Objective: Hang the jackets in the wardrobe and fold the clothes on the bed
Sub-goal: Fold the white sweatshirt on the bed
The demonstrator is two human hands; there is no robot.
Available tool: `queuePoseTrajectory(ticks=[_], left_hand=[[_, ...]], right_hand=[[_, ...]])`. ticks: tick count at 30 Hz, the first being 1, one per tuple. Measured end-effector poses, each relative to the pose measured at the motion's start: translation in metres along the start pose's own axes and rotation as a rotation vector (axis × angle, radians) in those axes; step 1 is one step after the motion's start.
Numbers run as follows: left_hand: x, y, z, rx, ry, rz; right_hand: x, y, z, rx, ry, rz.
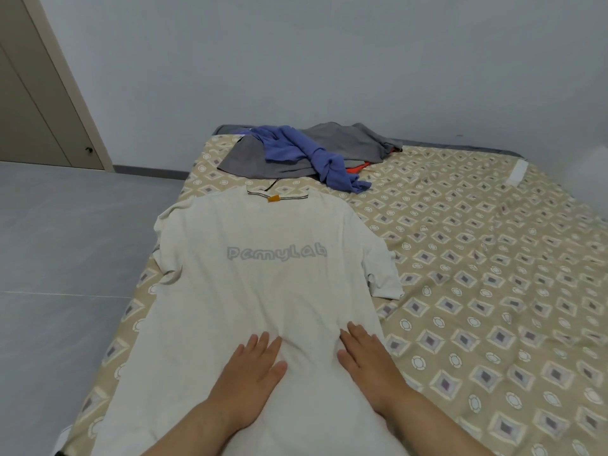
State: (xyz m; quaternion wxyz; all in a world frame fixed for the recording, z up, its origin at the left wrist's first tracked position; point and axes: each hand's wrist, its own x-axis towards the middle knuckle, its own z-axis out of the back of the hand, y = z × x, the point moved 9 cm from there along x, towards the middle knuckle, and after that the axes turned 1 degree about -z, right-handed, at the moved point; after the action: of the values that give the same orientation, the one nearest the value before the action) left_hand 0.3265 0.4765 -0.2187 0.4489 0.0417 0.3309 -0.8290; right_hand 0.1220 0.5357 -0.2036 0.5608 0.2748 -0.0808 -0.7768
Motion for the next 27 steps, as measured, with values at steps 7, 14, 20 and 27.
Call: queuePoseTrajectory(ticks=[7, 14, 20, 27], left_hand=[[0.074, 0.008, 0.010, 0.311, -0.180, -0.073], [0.167, -0.022, 0.041, 0.386, -0.269, -0.076], [0.233, -0.034, 0.059, 0.369, -0.381, -0.026], [0.243, -0.041, 0.060, 0.406, -0.365, -0.075]], right_hand=[[0.070, -0.032, 0.009, -0.310, -0.258, 0.069], [0.131, -0.049, 0.054, -0.259, -0.479, 0.090], [0.172, -0.096, 0.131, 0.372, -0.840, -0.021], [0.209, -0.158, 0.141, 0.762, -0.716, -0.235]])
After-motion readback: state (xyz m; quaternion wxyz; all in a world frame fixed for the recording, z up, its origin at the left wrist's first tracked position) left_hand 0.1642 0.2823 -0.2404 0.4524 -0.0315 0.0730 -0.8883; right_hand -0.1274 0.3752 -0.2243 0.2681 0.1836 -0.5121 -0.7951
